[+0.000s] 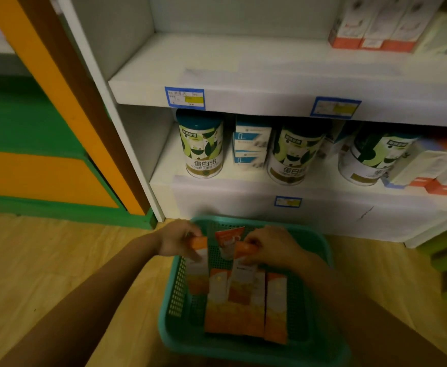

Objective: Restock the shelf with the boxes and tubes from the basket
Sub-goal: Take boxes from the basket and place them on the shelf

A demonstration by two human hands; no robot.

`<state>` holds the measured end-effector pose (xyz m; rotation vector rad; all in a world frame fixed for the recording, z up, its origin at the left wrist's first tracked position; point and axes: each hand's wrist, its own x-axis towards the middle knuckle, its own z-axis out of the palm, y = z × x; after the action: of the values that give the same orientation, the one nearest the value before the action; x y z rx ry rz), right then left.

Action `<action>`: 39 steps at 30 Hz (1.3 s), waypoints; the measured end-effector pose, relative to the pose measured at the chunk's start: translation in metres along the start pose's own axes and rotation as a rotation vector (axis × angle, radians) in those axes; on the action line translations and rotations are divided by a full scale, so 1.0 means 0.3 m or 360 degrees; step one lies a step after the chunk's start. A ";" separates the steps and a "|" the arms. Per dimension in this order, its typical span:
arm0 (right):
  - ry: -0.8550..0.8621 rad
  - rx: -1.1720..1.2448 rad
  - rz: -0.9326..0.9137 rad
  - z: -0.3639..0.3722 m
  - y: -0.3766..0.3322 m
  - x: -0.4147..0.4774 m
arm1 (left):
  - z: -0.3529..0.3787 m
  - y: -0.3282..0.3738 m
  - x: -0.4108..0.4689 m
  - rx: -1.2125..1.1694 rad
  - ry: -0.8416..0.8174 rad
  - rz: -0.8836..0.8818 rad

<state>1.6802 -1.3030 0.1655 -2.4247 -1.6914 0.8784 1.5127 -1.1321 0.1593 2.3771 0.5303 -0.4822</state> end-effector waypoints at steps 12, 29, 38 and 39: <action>0.0513 0.0074 -0.0227 -0.722 -0.169 -0.147 | -0.663 0.365 -0.235 0.0194 0.0494 0.0223; 0.1032 -0.0098 -0.0394 -1.573 -0.525 -0.510 | -1.397 0.811 -0.661 0.0303 0.0943 0.0377; 0.1269 0.0075 -0.0372 -1.817 -0.579 -0.522 | -1.616 0.959 -0.646 0.0304 0.1230 0.0417; 0.1304 0.0086 -0.0355 -1.829 -0.577 -0.508 | -1.632 0.965 -0.626 0.0310 0.1262 0.0416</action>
<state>1.7606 -1.2215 0.7498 -2.0454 -1.5046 -0.1106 1.5925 -1.0606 0.7486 2.7251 0.5045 0.5821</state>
